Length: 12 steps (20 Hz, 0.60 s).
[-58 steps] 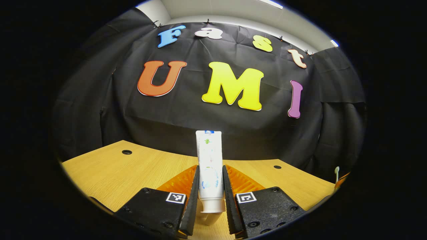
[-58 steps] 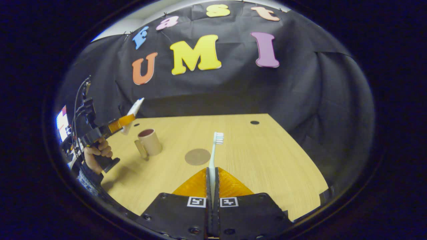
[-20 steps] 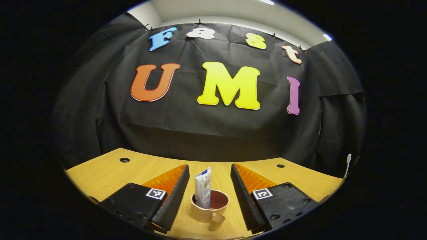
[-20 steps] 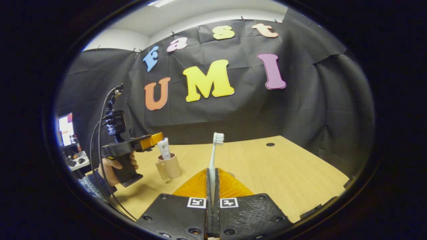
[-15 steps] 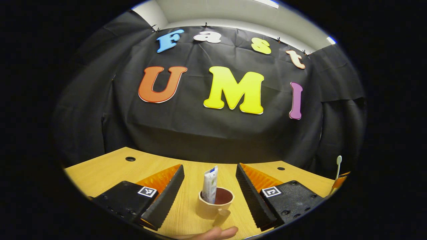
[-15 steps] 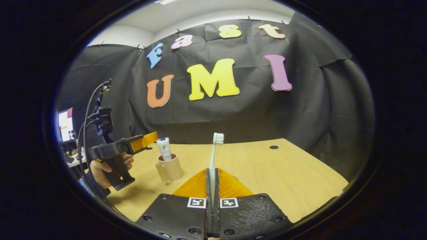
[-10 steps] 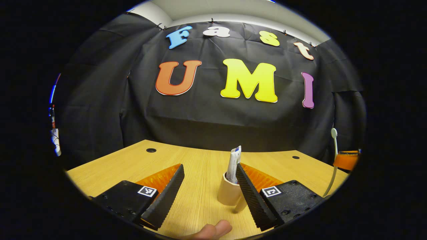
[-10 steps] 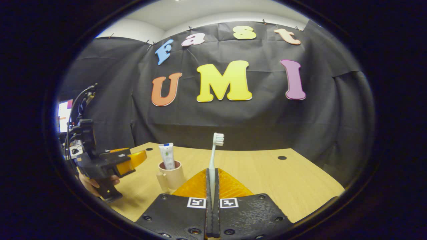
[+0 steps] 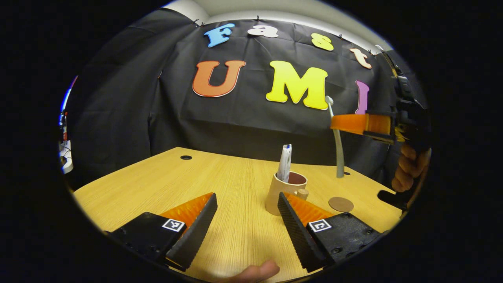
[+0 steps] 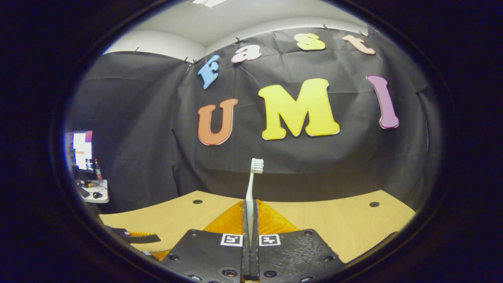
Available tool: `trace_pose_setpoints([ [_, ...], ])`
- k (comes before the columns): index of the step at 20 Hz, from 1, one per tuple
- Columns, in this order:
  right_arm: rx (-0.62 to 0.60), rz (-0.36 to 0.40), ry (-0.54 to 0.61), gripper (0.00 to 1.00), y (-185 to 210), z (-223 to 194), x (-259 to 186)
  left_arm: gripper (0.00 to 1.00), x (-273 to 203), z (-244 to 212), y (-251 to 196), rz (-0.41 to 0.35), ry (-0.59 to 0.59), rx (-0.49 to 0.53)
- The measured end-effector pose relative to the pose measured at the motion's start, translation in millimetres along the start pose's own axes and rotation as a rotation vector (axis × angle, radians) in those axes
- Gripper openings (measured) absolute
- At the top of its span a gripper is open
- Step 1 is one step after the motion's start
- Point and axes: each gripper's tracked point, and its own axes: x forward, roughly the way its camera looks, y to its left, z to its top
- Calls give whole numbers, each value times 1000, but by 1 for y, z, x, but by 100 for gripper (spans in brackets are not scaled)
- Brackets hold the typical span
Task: Put the toothbrush and toothpaste on the desktop into the cup, then pick up the cup and place it on the coaster on the desktop.
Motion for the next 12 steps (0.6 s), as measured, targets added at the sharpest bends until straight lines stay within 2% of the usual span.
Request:
trace_pose_setpoints([
  [5,-6,-10,-30,1,13,-10,38,98,-2,-1,4,-18,-2,5],
  [12,-7,-16,-15,3,16,-24,48,98,2,-9,3,-44,18,-18],
])
